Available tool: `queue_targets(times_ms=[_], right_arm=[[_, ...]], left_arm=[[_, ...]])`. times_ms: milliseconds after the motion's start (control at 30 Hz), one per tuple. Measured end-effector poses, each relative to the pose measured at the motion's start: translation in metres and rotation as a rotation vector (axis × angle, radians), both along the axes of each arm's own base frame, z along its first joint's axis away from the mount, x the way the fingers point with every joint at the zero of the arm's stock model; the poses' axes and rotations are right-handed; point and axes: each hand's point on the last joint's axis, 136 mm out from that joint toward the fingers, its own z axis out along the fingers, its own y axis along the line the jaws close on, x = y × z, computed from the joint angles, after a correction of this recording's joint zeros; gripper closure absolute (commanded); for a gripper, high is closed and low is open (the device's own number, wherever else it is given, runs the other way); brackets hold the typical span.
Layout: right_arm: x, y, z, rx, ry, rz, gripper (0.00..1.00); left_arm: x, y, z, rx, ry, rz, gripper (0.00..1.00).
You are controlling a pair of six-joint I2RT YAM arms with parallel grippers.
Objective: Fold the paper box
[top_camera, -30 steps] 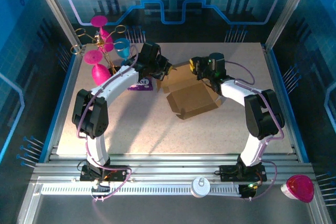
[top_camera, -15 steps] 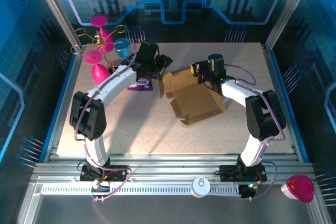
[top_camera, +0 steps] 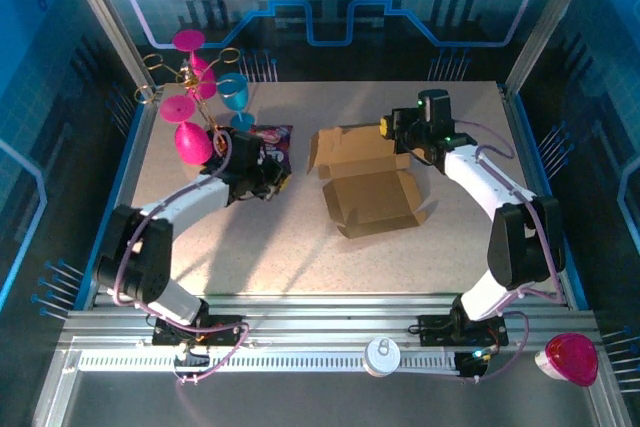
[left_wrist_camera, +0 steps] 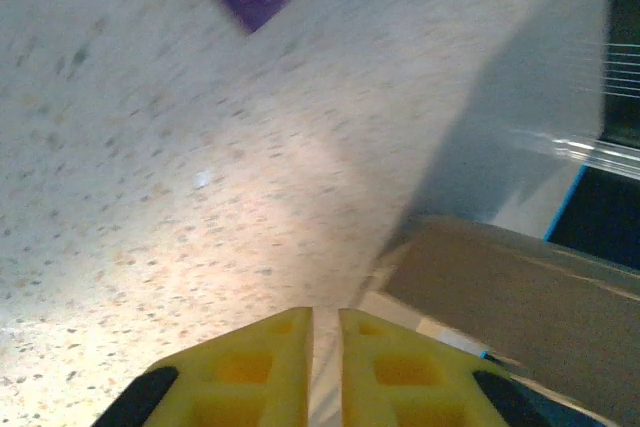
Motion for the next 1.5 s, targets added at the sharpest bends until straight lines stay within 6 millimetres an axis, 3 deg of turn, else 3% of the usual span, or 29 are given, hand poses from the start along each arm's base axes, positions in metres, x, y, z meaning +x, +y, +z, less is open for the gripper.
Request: queue_targets(times_ms=[100, 367, 533, 800, 1133, 1500], right_arm=[[0.000, -0.006, 0.000, 0.015, 0.024, -0.022, 1.00], [0.004, -0.019, 0.009, 0.054, 0.048, -0.059, 1.00], [0.003, -0.027, 0.006, 0.070, 0.074, -0.085, 1.00], [0.005, -0.036, 0.007, 0.097, 0.089, -0.115, 1.00], [0.005, -0.033, 0.009, 0.116, 0.093, -0.110, 1.00], [0.006, -0.033, 0.011, 0.123, 0.089, -0.112, 1.00]], left_arm=[[-0.003, -0.013, -0.028, -0.041, 0.020, -0.011, 0.89], [0.029, -0.038, -0.045, -0.210, -0.097, 0.053, 0.84], [0.043, -0.055, -0.041, -0.302, -0.166, 0.064, 0.77], [0.048, -0.077, -0.027, -0.407, -0.230, 0.056, 0.65], [0.053, -0.082, -0.016, -0.431, -0.255, 0.052, 0.58], [0.053, -0.083, -0.017, -0.416, -0.259, 0.043, 0.54]])
